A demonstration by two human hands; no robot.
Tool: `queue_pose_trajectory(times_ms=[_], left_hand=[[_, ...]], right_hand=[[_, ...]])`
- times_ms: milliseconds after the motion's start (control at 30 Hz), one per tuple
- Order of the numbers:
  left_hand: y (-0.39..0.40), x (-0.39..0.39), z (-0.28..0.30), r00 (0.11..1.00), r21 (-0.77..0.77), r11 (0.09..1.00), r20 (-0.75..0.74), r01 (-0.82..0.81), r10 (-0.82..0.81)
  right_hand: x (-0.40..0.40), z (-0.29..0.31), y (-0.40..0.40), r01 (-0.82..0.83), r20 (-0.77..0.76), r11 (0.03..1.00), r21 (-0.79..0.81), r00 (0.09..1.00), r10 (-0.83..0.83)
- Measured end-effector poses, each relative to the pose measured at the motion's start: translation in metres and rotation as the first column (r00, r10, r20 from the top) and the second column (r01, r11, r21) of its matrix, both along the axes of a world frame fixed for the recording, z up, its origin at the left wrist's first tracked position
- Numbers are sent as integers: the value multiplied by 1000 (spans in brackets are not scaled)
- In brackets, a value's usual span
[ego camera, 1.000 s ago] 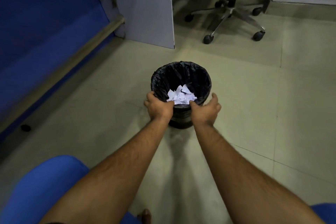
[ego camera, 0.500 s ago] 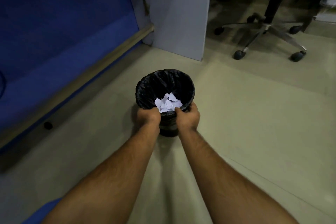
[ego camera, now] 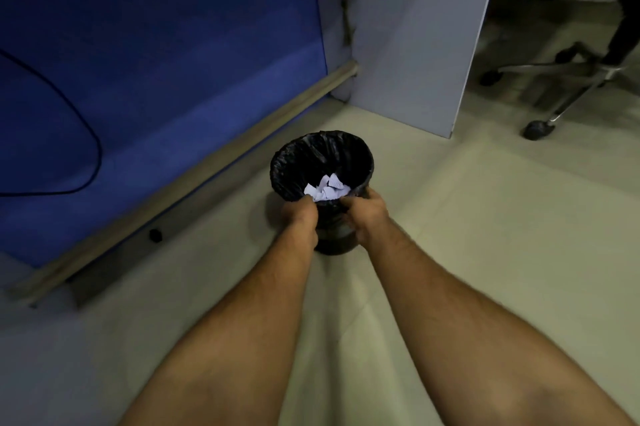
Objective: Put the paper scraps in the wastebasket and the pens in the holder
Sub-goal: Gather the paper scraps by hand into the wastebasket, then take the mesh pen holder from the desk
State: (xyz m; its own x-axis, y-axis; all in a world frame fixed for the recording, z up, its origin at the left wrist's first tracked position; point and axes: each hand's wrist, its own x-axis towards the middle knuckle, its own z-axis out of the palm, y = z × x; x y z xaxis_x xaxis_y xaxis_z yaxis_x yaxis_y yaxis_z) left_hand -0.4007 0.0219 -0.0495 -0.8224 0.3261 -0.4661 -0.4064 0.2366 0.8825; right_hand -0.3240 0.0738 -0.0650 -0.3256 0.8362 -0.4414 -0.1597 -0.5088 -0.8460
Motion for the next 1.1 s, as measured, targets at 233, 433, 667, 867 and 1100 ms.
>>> queue_pose_trajectory(times_ms=[233,433,667,867,1100], left_hand=[[-7,48,2,976,-221,957,-154,-187,155],[4,84,45,997,-93,993,-53,-66,61],[-18,120,175,974,-43,979,-109,197,-201],[-59,134,343,946,-78,956,-142,282,-291],[-109,111,503,914,-60,970,-324,236,-243]], right_hand=[[33,14,-6,159,6,970,-184,987,-161],[79,70,-8,199,89,971,-131,978,-188],[105,213,-30,216,132,971,-98,970,-203],[114,377,-63,140,216,989,45,965,-146],[75,522,-108,13,176,998,62,984,-24]])
